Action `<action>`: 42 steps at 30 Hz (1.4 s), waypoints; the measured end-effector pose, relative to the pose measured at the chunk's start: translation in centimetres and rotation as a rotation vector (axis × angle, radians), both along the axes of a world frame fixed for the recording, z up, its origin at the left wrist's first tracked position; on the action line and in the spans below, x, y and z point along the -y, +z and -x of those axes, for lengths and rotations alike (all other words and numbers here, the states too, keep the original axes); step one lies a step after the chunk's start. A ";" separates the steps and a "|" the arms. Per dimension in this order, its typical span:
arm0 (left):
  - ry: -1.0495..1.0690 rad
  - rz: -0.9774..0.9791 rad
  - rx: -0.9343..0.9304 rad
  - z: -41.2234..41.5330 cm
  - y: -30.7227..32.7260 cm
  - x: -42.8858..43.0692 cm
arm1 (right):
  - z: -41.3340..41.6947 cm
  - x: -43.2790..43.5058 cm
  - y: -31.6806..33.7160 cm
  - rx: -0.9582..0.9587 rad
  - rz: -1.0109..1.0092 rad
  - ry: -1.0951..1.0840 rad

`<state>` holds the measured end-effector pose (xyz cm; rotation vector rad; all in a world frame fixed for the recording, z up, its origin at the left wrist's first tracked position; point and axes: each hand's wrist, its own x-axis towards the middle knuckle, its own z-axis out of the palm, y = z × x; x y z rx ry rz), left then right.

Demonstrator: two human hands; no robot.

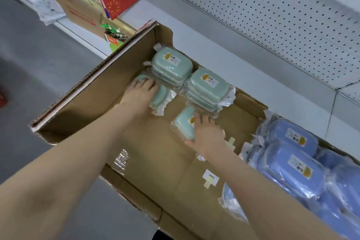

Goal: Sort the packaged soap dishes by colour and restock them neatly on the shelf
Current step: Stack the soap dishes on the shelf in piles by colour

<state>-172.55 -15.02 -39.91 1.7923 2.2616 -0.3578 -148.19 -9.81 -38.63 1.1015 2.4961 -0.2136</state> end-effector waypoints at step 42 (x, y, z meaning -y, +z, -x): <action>0.291 -0.451 0.255 -20.4 15.1 8.4 | -17.6 -1.4 19.0 -0.275 -0.350 0.014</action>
